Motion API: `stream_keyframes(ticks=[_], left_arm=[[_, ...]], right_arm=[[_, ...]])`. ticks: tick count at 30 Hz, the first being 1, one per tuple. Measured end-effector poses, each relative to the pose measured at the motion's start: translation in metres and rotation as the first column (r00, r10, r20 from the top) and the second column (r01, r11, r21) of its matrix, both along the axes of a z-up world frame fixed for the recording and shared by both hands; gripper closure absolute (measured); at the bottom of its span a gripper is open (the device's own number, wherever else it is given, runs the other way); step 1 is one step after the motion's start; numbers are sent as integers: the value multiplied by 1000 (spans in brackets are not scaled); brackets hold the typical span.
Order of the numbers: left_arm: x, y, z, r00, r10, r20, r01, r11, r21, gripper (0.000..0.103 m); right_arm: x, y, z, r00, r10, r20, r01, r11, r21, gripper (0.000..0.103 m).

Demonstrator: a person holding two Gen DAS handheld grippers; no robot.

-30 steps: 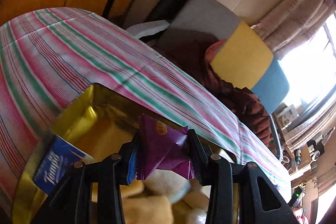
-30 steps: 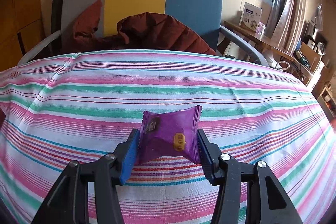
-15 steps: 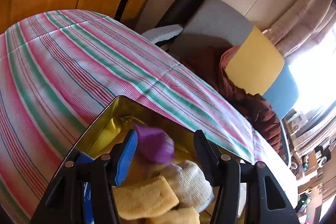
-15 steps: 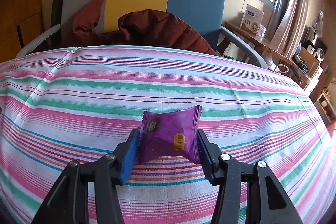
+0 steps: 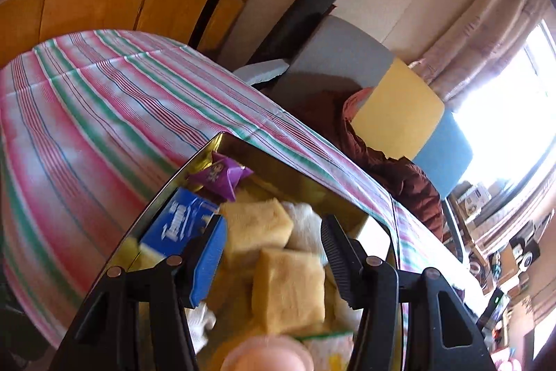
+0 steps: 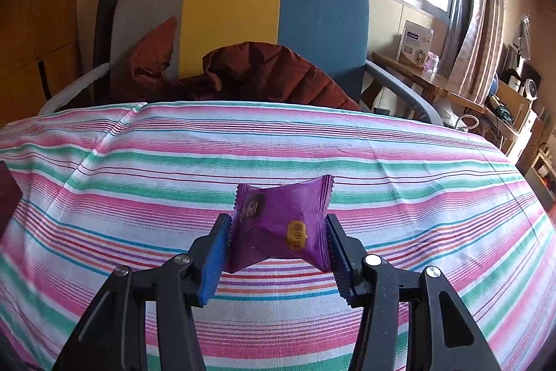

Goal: Organize objects
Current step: 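Carry both purple packets into the gold tray and open both tools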

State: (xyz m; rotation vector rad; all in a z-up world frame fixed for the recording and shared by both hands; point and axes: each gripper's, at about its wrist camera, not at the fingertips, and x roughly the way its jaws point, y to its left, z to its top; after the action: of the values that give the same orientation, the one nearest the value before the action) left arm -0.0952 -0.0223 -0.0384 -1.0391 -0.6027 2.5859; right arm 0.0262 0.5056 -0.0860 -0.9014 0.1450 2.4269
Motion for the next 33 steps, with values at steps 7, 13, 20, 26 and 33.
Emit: stream_keyframes(ticks=[7, 13, 20, 26, 33], left_arm=[[27, -11, 4, 1000, -14, -18, 14, 999, -33, 46], [33, -22, 8, 1000, 18, -23, -18, 999, -29, 46], [44, -28, 11, 999, 21, -26, -23, 998, -62, 46], [54, -34, 18, 999, 36, -12, -37, 992, -119, 46], [70, -49, 30, 998, 66, -20, -69, 987, -149, 46]], right_arm=[[12, -19, 9, 997, 78, -12, -78, 995, -67, 49], [15, -76, 29, 973, 221, -64, -228, 965, -132, 49], [-1, -196, 62, 829, 551, -97, -558, 827, -70, 49], [-16, -284, 70, 695, 714, -87, -719, 689, -89, 49], [-43, -366, 67, 560, 828, -21, -824, 554, -116, 49]])
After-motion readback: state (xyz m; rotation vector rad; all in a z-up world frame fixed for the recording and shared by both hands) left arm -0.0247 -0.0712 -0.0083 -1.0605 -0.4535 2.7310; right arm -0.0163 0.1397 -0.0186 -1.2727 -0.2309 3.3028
